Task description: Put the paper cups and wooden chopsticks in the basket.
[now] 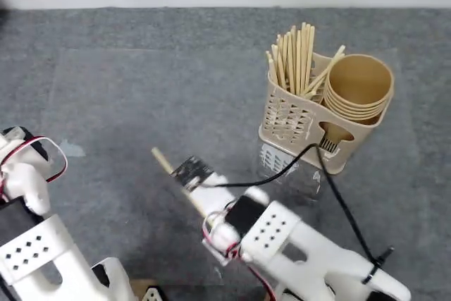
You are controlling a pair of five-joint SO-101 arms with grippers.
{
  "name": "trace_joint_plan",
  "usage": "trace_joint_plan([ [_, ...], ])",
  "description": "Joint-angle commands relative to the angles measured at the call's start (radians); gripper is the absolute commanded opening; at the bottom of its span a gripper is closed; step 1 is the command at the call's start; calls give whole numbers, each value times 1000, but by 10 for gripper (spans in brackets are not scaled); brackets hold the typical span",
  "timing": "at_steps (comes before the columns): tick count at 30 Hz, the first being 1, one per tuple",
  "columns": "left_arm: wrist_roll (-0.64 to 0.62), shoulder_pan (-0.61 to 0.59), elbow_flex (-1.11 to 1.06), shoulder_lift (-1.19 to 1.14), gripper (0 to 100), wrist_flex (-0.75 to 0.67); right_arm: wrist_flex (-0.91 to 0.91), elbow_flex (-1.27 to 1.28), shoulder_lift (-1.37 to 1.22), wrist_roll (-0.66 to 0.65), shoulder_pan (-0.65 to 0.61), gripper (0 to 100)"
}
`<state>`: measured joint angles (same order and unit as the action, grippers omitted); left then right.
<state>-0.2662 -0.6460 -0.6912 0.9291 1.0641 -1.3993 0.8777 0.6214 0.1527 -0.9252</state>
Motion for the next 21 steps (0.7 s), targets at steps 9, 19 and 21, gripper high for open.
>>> trace_joint_plan([
  [9,6,8,1,21,18,9,194,-28,-219,-94,120,120],
  [19,6,8,-1,21,18,9,278,-336,-503,-89,120,149],
  [21,6,8,-1,21,18,9,278,-434,-593,-89,120,148],
])
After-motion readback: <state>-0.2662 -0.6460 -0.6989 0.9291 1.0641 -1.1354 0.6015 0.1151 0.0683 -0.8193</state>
